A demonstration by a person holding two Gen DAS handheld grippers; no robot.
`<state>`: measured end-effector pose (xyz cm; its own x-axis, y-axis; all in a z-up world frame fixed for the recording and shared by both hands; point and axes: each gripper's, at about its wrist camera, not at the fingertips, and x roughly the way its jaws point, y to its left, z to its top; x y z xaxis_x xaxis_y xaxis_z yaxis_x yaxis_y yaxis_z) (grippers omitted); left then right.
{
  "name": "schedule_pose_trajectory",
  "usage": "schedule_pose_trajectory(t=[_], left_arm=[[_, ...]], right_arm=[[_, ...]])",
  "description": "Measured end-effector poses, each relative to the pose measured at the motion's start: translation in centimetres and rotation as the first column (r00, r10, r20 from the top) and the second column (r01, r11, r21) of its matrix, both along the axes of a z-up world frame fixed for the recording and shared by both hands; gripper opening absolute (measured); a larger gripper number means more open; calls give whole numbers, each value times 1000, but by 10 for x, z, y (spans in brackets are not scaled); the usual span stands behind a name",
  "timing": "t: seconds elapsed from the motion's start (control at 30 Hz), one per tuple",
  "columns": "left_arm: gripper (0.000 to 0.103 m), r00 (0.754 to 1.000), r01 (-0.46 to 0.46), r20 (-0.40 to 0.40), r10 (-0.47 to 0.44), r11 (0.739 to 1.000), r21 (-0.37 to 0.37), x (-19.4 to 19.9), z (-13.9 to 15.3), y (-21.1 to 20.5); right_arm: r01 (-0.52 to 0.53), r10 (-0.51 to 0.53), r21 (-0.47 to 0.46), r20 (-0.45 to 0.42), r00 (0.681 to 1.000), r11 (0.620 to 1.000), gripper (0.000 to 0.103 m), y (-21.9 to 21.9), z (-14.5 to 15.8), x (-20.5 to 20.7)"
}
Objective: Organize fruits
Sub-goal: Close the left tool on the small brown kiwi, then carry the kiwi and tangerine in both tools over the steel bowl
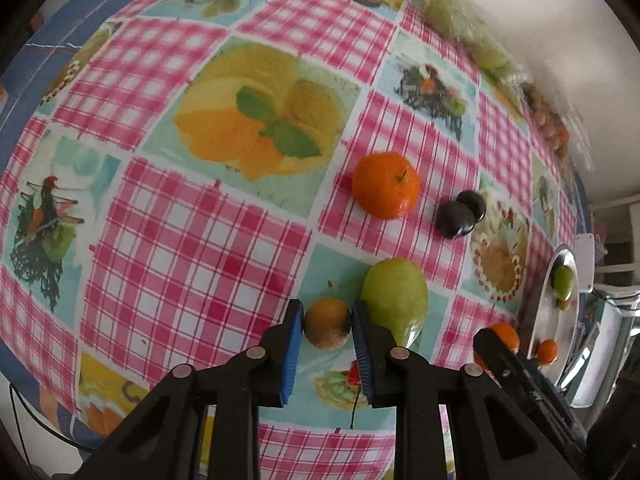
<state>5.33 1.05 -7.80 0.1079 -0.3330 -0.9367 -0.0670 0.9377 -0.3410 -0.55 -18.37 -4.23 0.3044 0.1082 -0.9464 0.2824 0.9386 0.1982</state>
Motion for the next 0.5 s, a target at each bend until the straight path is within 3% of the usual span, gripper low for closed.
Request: schedule_pose_trajectory(t=[0.5], left_arm=[[26,990,3,141,1,1000,-24,10,44,-8]], right_arm=[[47,-48,18,81,996,999,39,-19,20,-6]])
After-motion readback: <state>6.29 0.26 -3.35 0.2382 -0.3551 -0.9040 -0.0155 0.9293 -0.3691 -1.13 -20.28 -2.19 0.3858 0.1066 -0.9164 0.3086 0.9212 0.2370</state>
